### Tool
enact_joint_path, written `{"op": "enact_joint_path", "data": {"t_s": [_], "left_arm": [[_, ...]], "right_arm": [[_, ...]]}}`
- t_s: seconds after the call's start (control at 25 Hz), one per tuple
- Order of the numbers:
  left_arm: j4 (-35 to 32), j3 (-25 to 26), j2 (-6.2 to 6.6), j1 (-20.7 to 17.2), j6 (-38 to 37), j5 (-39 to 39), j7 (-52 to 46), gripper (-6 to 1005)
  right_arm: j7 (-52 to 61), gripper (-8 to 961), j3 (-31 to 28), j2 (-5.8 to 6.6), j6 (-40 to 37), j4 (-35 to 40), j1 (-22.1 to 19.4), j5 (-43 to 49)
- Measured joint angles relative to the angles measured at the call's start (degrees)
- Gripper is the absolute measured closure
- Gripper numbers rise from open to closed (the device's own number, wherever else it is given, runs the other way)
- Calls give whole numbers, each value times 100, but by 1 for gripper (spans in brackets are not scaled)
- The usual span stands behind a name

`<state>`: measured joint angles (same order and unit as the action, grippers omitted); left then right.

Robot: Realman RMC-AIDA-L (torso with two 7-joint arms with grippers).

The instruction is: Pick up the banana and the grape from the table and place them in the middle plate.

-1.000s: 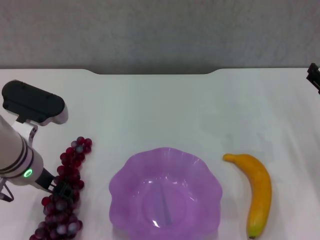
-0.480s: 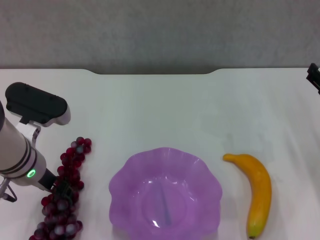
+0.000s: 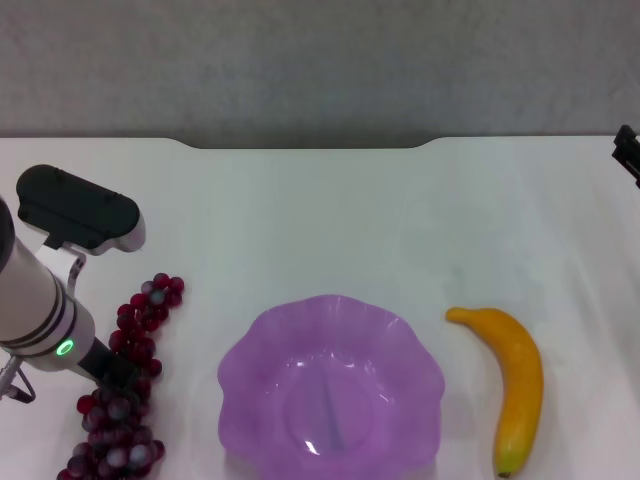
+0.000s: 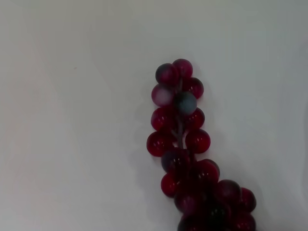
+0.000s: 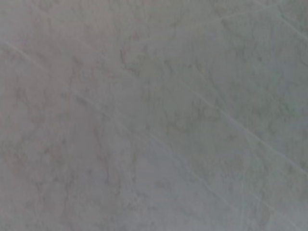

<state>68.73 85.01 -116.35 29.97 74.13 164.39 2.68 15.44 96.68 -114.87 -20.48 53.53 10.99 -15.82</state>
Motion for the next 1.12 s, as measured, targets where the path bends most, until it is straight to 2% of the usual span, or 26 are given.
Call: {"op": "enact_joint_path", "data": {"t_s": [0.28,0.56,0.76,0.84,0.92,1.12], "left_arm": [[-1,-49,9,0,-4,5,102,801],[144,-80,4,-29,-92,6,190,822],[671,-85,7,-207,-134,5,213,827],[1241,-9,31,-388,-128,10,285,829],[1427,44,41,-438,-106,13,320,830],[2021,475,66,-634,2,14,552,831]], "right_arm": [[-7,88,2,0,0,2,-1,0],[-13,87,8,0,0,-21,-1,0],[-15,87,9,0,0,-34,-1,0],[-15,87,8,0,0,-36,-1,0],[-15,87,4,0,0,-40,-1,0],[-16,87,8,0,0,-46,-1,0]]}}
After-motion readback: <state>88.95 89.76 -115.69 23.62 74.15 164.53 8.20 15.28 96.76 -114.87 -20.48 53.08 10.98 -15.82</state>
